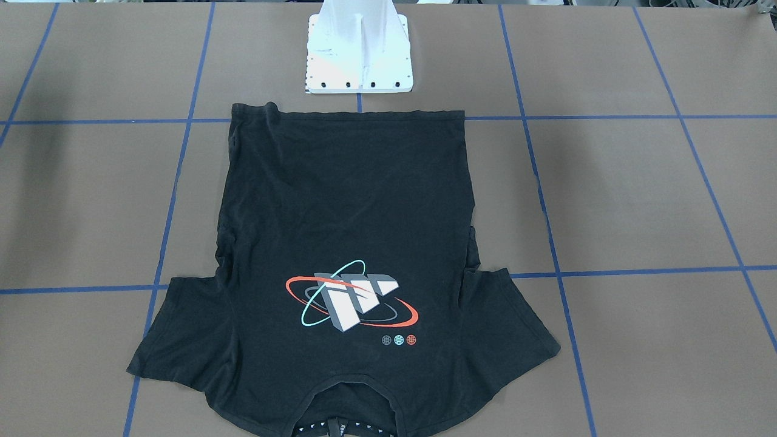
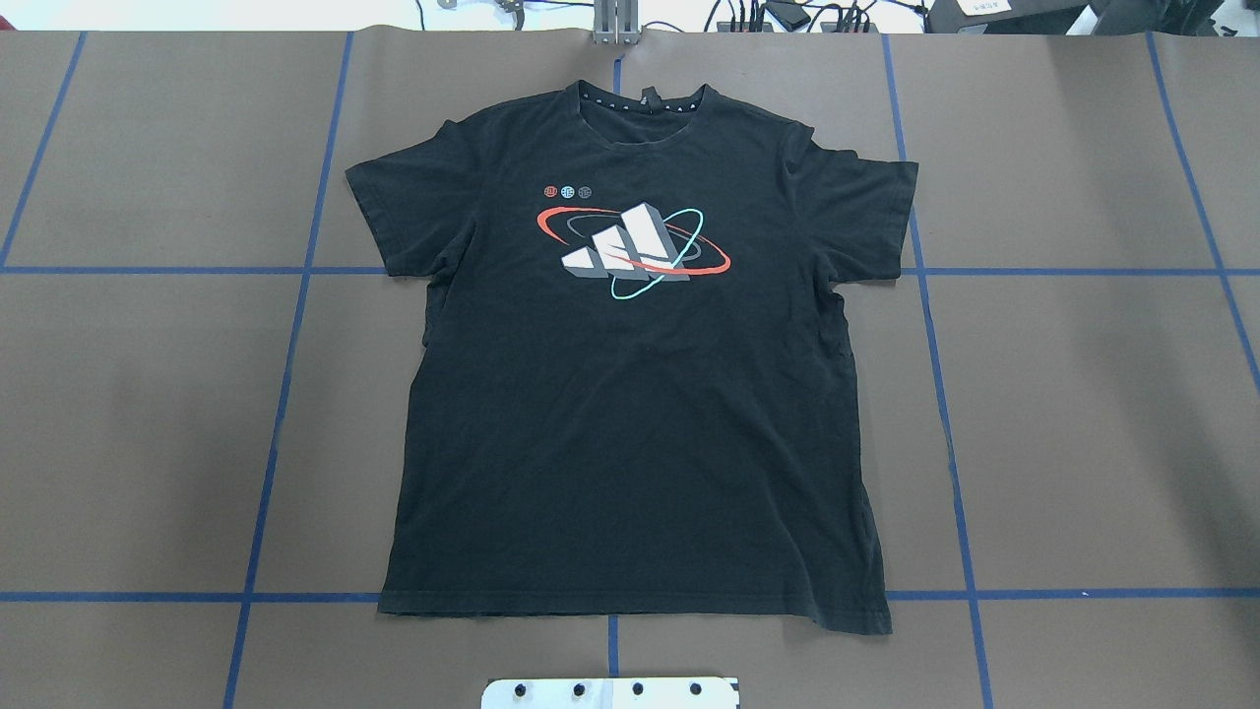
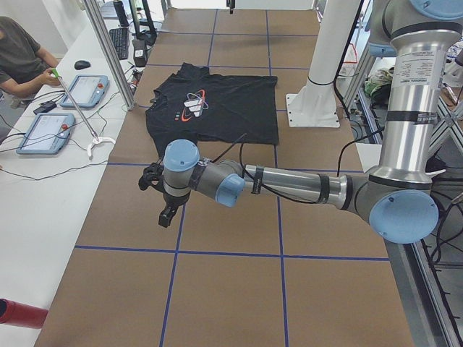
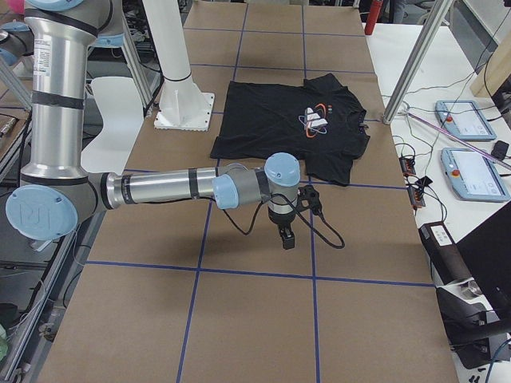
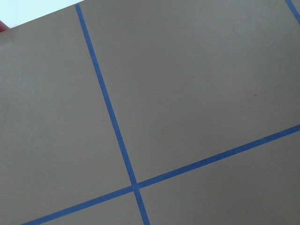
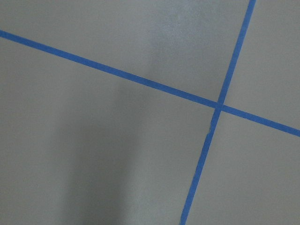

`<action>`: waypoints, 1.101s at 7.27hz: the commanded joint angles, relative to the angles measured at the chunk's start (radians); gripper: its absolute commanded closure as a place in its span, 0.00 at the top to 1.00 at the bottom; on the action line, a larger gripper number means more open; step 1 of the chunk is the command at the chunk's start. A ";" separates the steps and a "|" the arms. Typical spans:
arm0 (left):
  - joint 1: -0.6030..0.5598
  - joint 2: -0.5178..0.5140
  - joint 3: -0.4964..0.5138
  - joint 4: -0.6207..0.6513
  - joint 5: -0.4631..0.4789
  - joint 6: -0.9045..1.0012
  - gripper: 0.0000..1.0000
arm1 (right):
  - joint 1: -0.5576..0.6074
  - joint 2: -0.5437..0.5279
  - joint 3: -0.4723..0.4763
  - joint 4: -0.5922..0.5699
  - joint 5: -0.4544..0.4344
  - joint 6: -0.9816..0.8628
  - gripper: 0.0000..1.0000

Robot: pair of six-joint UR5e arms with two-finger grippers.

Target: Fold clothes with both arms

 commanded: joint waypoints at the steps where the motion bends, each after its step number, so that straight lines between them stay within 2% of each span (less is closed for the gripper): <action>1: -0.011 0.008 -0.006 -0.007 -0.024 0.000 1.00 | 0.000 -0.003 -0.002 -0.001 0.013 0.004 1.00; 6: -0.011 0.010 -0.026 -0.008 -0.023 0.000 1.00 | -0.001 -0.010 -0.005 0.001 0.042 -0.012 1.00; 8: -0.010 0.042 -0.025 -0.014 -0.027 0.002 1.00 | 0.000 -0.023 0.006 0.001 0.050 -0.010 1.00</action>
